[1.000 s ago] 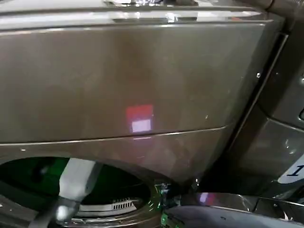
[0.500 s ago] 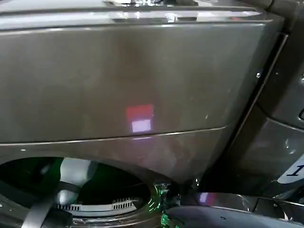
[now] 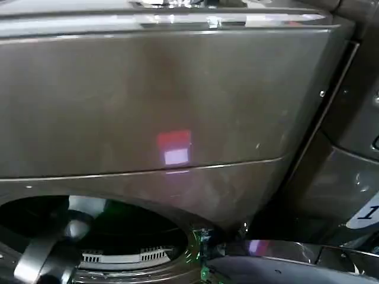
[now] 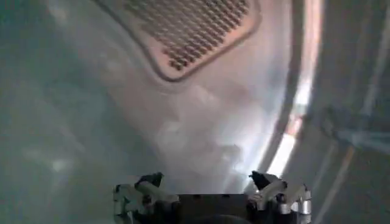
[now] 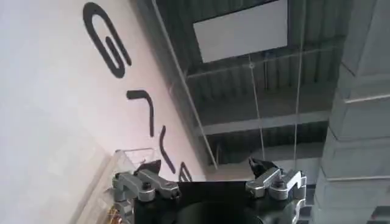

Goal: Grasp the clothes from the dryer.

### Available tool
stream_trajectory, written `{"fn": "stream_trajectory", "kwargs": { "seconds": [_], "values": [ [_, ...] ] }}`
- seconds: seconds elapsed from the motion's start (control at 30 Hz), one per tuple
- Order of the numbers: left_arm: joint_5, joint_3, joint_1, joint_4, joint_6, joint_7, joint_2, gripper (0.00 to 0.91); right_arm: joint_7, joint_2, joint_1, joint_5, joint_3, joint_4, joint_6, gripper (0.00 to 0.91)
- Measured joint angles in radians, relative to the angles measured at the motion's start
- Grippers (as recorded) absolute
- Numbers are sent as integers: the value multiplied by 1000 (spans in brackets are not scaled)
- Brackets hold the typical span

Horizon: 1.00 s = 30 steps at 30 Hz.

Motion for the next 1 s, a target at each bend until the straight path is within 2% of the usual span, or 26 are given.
{"fn": "stream_trajectory", "kwargs": {
  "seconds": [0.5, 1.0],
  "values": [
    [161, 123, -92, 171, -167, 242, -17, 907, -3, 4, 3, -3, 1, -6, 0, 907],
    [280, 190, -141, 273, -301, 403, -22, 907, -4, 11, 4, -2, 4, -3, 0, 907]
  ]
}}
